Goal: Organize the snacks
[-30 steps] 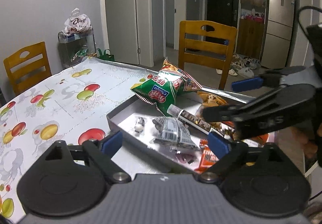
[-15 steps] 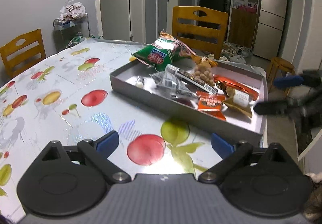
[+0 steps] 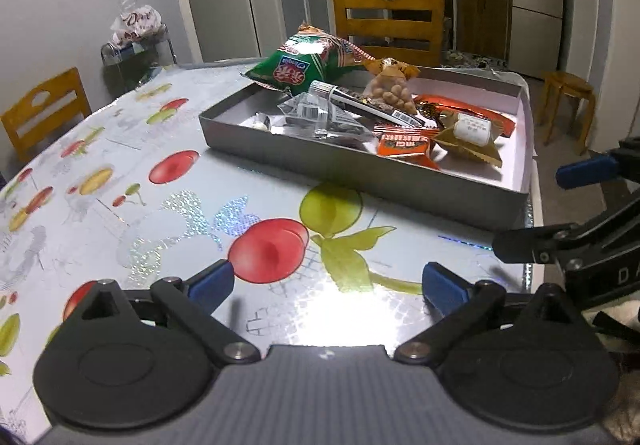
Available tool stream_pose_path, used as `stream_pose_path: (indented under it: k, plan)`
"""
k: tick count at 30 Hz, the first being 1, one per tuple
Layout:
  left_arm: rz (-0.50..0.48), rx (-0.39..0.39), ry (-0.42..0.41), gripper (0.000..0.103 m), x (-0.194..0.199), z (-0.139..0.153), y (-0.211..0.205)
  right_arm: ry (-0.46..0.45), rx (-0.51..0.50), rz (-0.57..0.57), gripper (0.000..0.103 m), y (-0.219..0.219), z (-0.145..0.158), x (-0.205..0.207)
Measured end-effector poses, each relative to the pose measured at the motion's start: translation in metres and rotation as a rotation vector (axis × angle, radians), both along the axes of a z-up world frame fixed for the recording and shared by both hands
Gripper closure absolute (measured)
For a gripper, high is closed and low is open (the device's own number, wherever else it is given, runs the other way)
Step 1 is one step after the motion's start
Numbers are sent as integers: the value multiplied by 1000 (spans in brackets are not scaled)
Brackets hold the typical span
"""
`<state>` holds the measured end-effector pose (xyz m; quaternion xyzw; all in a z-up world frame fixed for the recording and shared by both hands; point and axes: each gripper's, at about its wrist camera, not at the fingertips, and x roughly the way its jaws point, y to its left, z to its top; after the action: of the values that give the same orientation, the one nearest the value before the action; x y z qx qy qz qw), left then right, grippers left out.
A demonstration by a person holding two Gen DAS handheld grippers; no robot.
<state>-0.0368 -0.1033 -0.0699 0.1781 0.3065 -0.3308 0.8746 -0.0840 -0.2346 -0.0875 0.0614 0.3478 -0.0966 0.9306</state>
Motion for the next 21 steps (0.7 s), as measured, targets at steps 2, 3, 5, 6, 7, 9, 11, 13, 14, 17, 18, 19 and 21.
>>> stream_pose_path:
  k: [2, 3, 5, 6, 7, 9, 11, 13, 14, 17, 18, 19, 21]
  plan:
    - [2, -6, 6, 2, 1, 0, 0, -6, 5, 3, 0, -1, -1, 0]
    - [3, -11, 12, 2, 2, 0, 1, -10, 9, 6, 0, -2, -1, 0]
    - [6, -18, 21, 1, 4, 0, 2, -19, 12, 9, 0, -2, -1, -1]
    - [7, -21, 26, 1, 5, 0, 3, -23, 14, 11, 0, -2, -1, -1]
    - [8, -23, 29, 1, 5, -1, 3, -27, 16, 13, 0, -2, -1, -1]
    - [9, -26, 33, 1, 6, -1, 3, -33, 22, 16, 0, -3, -2, 0]
    - [11, -29, 35, 1, 6, -1, 3, -35, 32, 18, 0, -3, -3, -1]
    - [11, -31, 37, 1, 6, -1, 4, -34, 41, 18, 0, -4, -4, -2]
    - [11, -31, 36, 1, 6, -1, 4, -33, 46, 18, 0, -5, -5, -2]
    - [10, -34, 41, 1, 7, -1, 4, -35, 55, 17, 0, -5, -5, -3]
    - [9, -36, 43, 1, 7, -2, 4, -36, 58, 17, 0, -6, -6, -3]
    - [8, -37, 44, 1, 6, -2, 4, -37, 61, 17, 0, -6, -6, -4]
    - [9, -37, 43, 1, 6, -2, 4, -37, 66, 18, 0, -6, -6, -4]
